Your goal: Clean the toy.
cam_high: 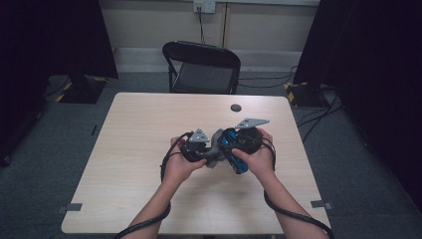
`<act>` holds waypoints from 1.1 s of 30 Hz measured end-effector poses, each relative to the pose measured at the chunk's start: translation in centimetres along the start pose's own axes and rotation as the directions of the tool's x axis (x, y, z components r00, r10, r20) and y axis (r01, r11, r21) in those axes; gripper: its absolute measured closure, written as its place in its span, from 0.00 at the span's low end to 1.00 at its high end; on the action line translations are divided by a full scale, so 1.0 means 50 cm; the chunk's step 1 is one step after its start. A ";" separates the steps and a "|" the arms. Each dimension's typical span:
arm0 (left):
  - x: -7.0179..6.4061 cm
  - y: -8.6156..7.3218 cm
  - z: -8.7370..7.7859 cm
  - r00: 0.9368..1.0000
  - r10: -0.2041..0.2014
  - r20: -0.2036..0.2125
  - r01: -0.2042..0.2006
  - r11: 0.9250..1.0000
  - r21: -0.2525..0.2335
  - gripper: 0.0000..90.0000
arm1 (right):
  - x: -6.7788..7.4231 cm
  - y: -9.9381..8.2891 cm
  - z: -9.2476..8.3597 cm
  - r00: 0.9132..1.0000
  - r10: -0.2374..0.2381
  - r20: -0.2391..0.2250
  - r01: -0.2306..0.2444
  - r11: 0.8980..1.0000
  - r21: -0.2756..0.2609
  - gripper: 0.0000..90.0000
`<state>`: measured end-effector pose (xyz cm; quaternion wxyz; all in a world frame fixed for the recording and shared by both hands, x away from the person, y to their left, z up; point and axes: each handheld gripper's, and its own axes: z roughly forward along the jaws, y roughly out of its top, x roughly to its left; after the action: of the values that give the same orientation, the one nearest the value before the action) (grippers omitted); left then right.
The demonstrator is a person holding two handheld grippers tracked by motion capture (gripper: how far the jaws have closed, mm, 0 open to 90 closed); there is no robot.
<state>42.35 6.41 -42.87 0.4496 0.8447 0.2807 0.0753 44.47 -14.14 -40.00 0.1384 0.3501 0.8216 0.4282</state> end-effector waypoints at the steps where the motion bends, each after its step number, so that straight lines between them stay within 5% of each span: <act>1: -0.003 -0.002 0.003 1.000 0.002 0.005 -0.002 1.000 0.004 0.80 | 0.000 0.002 0.000 1.000 0.001 0.000 -0.001 1.000 0.001 0.28; 21: -0.050 -0.031 0.052 0.995 0.054 0.078 -0.058 0.997 0.046 0.80 | -0.011 0.033 0.013 0.999 0.038 -0.003 -0.038 0.999 -0.018 0.28; 33: -0.100 -0.045 0.064 0.978 0.118 0.173 -0.133 0.988 0.074 0.80 | -0.035 0.049 -0.016 0.998 0.046 0.034 -0.044 0.998 -0.041 0.28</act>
<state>38.48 2.39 -45.89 0.4295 0.8825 0.1908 0.0199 46.42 -14.85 -37.69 0.1501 0.3730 0.8021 0.4415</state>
